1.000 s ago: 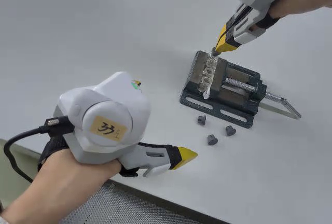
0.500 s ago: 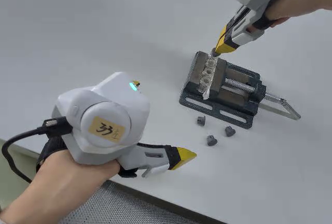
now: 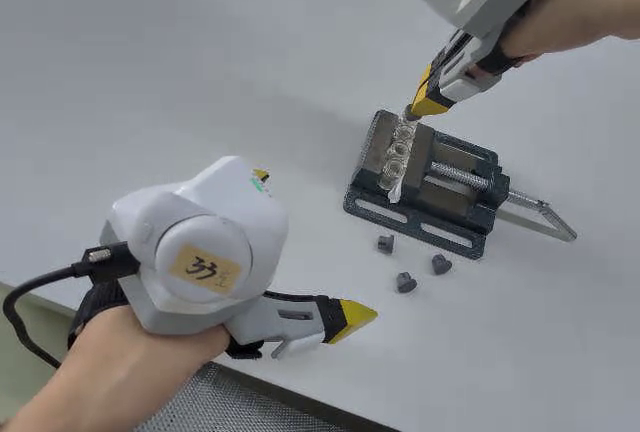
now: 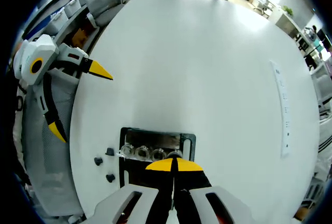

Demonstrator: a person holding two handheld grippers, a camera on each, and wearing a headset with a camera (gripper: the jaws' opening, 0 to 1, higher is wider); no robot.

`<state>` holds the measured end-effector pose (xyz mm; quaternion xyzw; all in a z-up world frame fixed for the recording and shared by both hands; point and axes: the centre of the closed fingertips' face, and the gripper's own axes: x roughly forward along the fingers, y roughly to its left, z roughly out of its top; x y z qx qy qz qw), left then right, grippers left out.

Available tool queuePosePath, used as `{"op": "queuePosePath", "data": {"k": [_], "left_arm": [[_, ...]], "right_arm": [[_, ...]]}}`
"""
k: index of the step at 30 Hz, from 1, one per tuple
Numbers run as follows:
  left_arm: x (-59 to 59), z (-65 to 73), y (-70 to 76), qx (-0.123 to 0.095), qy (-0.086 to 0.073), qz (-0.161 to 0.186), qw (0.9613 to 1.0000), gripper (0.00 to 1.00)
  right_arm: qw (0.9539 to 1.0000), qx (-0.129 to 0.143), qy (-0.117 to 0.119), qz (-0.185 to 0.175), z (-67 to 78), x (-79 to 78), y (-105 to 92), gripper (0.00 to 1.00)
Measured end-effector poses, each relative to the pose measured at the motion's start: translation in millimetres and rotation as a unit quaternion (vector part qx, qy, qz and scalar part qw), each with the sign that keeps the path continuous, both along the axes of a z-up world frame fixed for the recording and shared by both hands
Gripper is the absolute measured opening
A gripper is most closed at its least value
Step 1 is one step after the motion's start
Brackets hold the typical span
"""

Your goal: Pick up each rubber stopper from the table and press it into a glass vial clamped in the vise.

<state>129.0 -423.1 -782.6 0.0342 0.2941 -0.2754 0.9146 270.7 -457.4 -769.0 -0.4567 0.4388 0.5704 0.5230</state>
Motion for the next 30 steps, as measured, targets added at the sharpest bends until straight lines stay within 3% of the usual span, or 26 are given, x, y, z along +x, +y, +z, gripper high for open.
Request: {"op": "queuePosePath", "data": {"k": [12, 19, 30], "left_arm": [[-0.4, -0.3, -1.0, 0.002, 0.0, -0.002, 1.0, 0.97], [-0.7, -0.6, -2.6, 0.002, -0.001, -0.006, 1.0, 0.96], [-0.2, -0.7, -3.3, 0.001, -0.002, -0.007, 1.0, 0.96]], "right_arm": [[0.9998, -0.019, -0.006, 0.008, 0.8, -3.3, -2.3, 0.0], [0.9991, -0.036, 0.013, -0.02, 0.2, -1.2, -2.7, 0.0], [0.9977, -0.061, 0.012, -0.027, -1.9, 0.0, -1.4, 0.0]]}}
